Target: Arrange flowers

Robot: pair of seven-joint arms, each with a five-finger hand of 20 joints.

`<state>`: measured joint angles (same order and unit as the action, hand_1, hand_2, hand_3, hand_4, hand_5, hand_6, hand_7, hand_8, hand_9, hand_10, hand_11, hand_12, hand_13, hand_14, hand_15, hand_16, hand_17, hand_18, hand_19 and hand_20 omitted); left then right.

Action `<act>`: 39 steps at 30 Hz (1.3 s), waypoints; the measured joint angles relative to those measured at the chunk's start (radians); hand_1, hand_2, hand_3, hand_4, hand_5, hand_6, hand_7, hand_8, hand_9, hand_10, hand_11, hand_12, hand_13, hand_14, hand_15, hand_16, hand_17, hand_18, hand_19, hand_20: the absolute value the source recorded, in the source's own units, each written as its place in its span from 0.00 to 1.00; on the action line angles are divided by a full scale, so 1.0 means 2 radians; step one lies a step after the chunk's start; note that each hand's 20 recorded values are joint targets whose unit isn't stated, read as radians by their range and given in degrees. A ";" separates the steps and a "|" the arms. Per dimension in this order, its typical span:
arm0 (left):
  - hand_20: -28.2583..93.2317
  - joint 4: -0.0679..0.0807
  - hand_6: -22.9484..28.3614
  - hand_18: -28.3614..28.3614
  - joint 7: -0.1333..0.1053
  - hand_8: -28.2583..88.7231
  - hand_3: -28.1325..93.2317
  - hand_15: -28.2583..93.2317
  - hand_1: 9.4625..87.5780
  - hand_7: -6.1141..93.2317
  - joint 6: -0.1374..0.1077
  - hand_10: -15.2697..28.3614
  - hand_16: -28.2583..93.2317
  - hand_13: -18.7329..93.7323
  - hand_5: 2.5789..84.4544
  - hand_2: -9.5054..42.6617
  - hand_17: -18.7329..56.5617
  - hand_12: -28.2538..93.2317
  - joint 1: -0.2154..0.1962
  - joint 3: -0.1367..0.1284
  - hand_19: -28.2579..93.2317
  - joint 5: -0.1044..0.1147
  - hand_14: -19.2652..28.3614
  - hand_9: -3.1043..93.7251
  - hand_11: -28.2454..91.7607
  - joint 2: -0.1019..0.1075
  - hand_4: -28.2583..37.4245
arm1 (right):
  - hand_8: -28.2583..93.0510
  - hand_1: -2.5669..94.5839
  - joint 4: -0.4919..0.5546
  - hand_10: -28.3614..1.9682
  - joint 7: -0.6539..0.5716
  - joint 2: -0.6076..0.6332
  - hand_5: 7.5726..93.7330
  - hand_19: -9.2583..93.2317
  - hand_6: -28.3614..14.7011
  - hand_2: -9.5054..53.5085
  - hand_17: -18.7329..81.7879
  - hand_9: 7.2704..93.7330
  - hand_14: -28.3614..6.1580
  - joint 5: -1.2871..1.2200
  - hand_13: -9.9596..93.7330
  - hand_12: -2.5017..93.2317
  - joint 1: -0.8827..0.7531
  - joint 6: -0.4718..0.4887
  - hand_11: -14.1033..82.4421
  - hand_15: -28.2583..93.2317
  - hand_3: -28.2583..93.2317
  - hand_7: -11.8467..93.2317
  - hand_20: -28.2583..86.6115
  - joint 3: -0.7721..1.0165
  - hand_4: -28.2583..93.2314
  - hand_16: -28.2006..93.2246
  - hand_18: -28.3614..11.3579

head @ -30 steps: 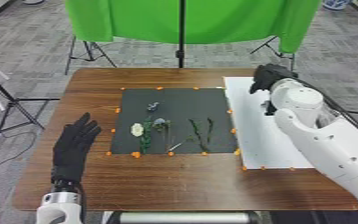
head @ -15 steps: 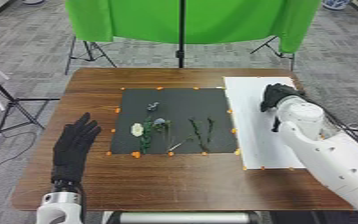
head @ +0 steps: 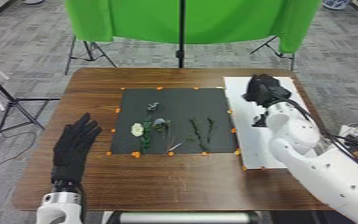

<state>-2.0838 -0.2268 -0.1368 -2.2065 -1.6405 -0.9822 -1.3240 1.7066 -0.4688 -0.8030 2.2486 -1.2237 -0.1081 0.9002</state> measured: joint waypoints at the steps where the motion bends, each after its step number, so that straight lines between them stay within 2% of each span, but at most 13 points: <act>1: 0.38 0.000 0.54 0.72 0.001 0.19 0.77 0.42 0.08 0.15 0.001 0.63 0.22 0.39 0.41 0.25 0.25 0.33 0.000 0.000 0.33 0.000 0.76 0.40 0.36 0.000 0.00 | 0.30 0.65 0.013 0.66 0.006 0.000 0.86 1.00 0.69 0.00 0.89 0.99 0.80 -0.002 0.99 0.42 0.004 -0.001 0.22 0.75 0.72 0.31 0.79 -0.010 0.07 0.52 0.47; 5: 0.38 0.000 0.54 0.72 0.003 0.19 0.77 0.42 0.08 0.15 0.005 0.63 0.23 0.39 0.41 0.25 0.25 0.33 0.001 0.000 0.33 0.000 0.76 0.40 0.36 0.000 0.00 | 0.30 0.65 0.040 0.66 0.034 -0.011 0.86 1.00 0.69 0.00 0.89 0.99 0.80 -0.010 0.99 0.42 0.025 -0.001 0.22 0.75 0.72 0.31 0.80 -0.055 0.07 0.52 0.47; 13: 0.38 0.001 0.54 0.72 0.005 0.19 0.77 0.42 0.08 0.15 0.006 0.63 0.23 0.39 0.41 0.24 0.25 0.33 0.001 0.000 0.33 0.000 0.76 0.40 0.36 0.000 0.00 | 0.29 0.62 0.032 0.64 0.054 -0.053 0.84 1.00 0.70 0.00 0.89 0.96 0.79 -0.026 0.99 0.42 0.035 0.009 0.21 0.75 0.72 0.32 0.80 -0.099 0.06 0.53 0.47; 25: 0.38 0.001 0.54 0.72 0.006 0.20 0.77 0.41 0.08 0.14 0.017 0.63 0.23 0.39 0.41 0.23 0.24 0.33 0.002 0.000 0.32 0.000 0.76 0.39 0.36 0.000 0.00 | 0.29 0.61 0.032 0.59 0.062 -0.060 0.83 1.00 0.69 0.00 0.88 0.93 0.79 -0.065 0.98 0.38 0.017 0.021 0.25 0.75 0.71 0.31 0.80 -0.110 0.07 0.52 0.47; 28: 0.38 0.002 0.54 0.72 0.007 0.20 0.77 0.41 0.08 0.14 0.019 0.63 0.23 0.39 0.40 0.23 0.24 0.33 0.002 0.000 0.32 0.000 0.76 0.39 0.36 0.000 0.00 | 0.29 0.56 0.032 0.55 0.066 -0.062 0.79 1.00 0.67 0.00 0.88 0.88 0.77 -0.064 0.98 0.28 0.016 0.022 0.33 0.75 0.71 0.30 0.81 -0.115 0.08 0.52 0.46; 30: 0.38 0.002 0.54 0.72 0.008 0.20 0.76 0.41 0.08 0.14 0.021 0.63 0.23 0.39 0.40 0.23 0.24 0.33 0.003 0.000 0.32 -0.001 0.76 0.39 0.36 0.000 0.00 | 0.28 0.51 0.032 0.53 0.068 -0.065 0.77 1.00 0.67 0.00 0.87 0.85 0.77 -0.064 0.97 0.24 0.015 0.023 0.35 0.76 0.74 0.29 0.81 -0.116 0.08 0.52 0.46; 32: 0.38 0.002 0.54 0.72 0.011 0.20 0.76 0.41 0.08 0.14 0.022 0.63 0.23 0.39 0.40 0.23 0.24 0.33 0.004 0.000 0.32 -0.001 0.76 0.39 0.35 -0.001 0.00 | 0.24 0.47 0.032 0.52 0.069 -0.066 0.75 1.00 0.68 0.00 0.87 0.84 0.77 -0.063 0.97 0.24 0.013 0.023 0.35 0.76 0.77 0.29 0.81 -0.116 0.07 0.52 0.46; 34: 0.38 0.002 0.54 0.72 0.013 0.20 0.76 0.41 0.08 0.14 0.021 0.63 0.23 0.39 0.40 0.23 0.24 0.33 0.004 0.000 0.32 0.000 0.76 0.39 0.36 -0.001 0.00 | 0.17 0.43 0.032 0.52 0.070 -0.067 0.75 1.00 0.68 0.00 0.87 0.84 0.76 -0.062 0.97 0.24 0.011 0.025 0.36 0.76 0.80 0.30 0.80 -0.116 0.06 0.52 0.46; 39: 0.38 0.002 0.54 0.72 0.015 0.20 0.77 0.41 0.07 0.14 0.021 0.63 0.23 0.39 0.40 0.23 0.24 0.33 0.004 0.000 0.32 0.001 0.76 0.39 0.35 -0.001 0.00 | 0.15 0.40 0.033 0.50 0.070 -0.067 0.73 1.00 0.66 0.00 0.87 0.83 0.75 -0.058 0.97 0.24 0.004 0.026 0.36 0.76 0.79 0.29 0.81 -0.111 0.06 0.52 0.45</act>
<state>-2.0801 -0.1971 -0.0939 -2.1994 -1.6407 -0.9796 -1.3251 1.7734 -0.3295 -0.9378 2.1320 -1.2156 -0.0551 0.6783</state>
